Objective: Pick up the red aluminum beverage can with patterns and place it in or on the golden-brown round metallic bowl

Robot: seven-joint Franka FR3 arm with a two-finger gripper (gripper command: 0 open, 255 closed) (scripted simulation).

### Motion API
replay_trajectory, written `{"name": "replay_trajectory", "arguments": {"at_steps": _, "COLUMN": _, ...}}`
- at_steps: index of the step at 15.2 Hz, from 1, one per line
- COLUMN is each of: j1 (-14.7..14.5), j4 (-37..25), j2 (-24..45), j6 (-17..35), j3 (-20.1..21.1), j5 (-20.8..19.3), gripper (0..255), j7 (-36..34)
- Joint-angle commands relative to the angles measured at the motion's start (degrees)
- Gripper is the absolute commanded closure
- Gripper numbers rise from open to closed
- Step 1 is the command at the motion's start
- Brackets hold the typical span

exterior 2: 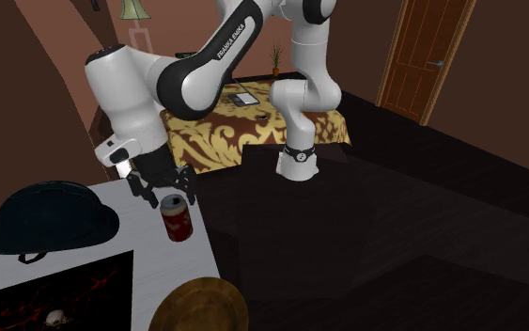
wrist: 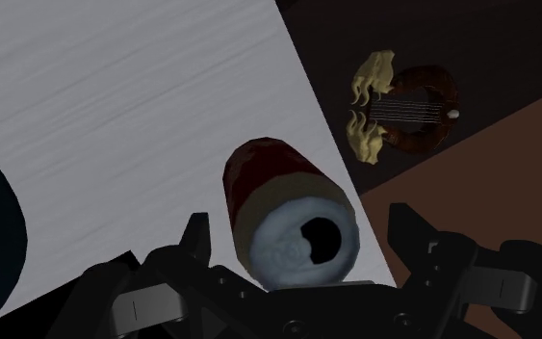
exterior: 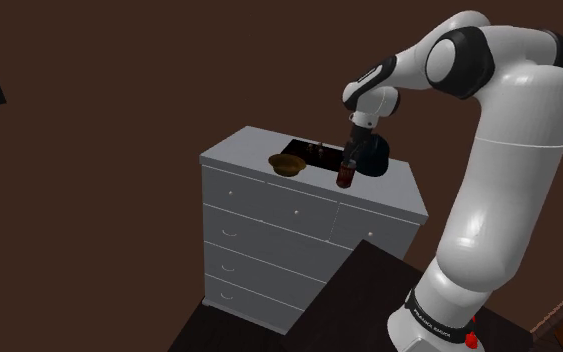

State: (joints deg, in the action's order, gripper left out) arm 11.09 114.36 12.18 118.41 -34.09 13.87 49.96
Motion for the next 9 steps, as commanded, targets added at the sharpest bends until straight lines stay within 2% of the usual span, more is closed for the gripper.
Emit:
{"name": "replay_trajectory", "arguments": {"at_steps": 1, "j1": 0.2, "j4": 0.3, "j2": 0.9, "j6": 1.0, "j3": 0.2, "j5": 0.7, "gripper": 0, "j7": 0.5}}
{"name": "replay_trajectory", "arguments": {"at_steps": 8, "j1": 0.2, "j4": 0.3, "j2": 0.9, "j6": 1.0, "j3": 0.2, "j5": 0.7, "gripper": 0, "j7": 0.5}}
{"name": "replay_trajectory", "arguments": {"at_steps": 9, "j1": 0.2, "j4": 0.3, "j2": 0.9, "j6": 1.0, "j3": 0.2, "j5": 0.7, "gripper": 255, "j7": 0.5}}
